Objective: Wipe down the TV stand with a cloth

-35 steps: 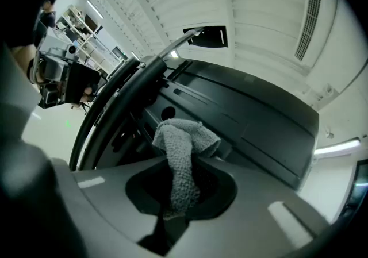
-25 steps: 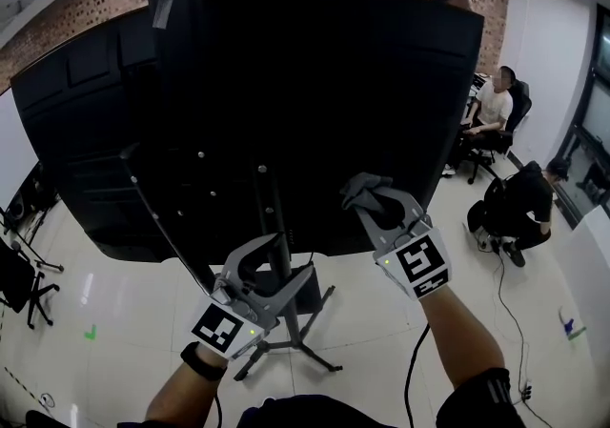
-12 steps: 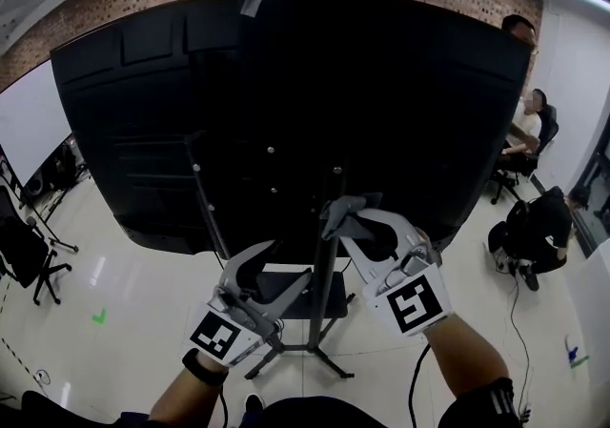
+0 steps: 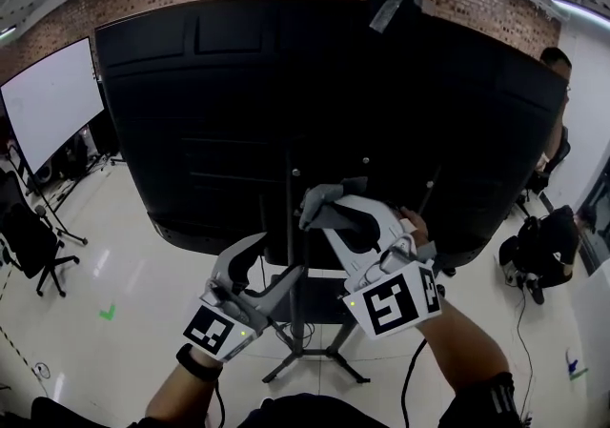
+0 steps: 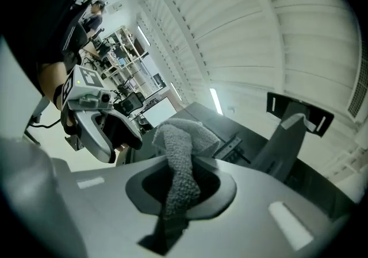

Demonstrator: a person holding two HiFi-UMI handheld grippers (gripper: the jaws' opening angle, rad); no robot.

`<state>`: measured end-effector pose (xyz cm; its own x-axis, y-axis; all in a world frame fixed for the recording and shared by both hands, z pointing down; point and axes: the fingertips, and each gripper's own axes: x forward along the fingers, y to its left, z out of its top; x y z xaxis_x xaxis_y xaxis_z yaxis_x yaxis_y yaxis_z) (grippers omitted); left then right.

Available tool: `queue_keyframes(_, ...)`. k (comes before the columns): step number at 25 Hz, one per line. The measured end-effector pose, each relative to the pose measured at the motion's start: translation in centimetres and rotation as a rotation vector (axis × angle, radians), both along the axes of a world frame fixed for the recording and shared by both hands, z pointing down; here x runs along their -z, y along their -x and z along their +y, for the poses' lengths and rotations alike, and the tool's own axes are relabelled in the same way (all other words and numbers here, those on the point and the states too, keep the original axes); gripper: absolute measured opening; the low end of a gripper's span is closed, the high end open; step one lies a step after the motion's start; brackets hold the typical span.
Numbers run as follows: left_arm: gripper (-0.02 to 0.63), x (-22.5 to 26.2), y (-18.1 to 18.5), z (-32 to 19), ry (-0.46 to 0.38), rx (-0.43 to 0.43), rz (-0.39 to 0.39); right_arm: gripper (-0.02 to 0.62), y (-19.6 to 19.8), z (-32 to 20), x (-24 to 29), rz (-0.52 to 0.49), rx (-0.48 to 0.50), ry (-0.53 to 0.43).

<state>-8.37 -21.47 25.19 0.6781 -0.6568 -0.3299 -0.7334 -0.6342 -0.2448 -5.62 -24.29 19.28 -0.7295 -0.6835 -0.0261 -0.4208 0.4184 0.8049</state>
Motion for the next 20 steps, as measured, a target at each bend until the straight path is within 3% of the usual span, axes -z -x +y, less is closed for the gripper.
queue_keyframes(9, 0.253, 0.8, 9.8, -1.2, -0.027, 0.046, 0.006, 0.039, 12.1, -2.9, 0.4, 0.176, -0.048, -0.064)
queue_keyframes(20, 0.255, 0.5, 15.6, -1.6, -0.025, 0.043, 0.04, 0.038, 23.1, -7.4, -1.4, 0.52, -0.166, -0.193)
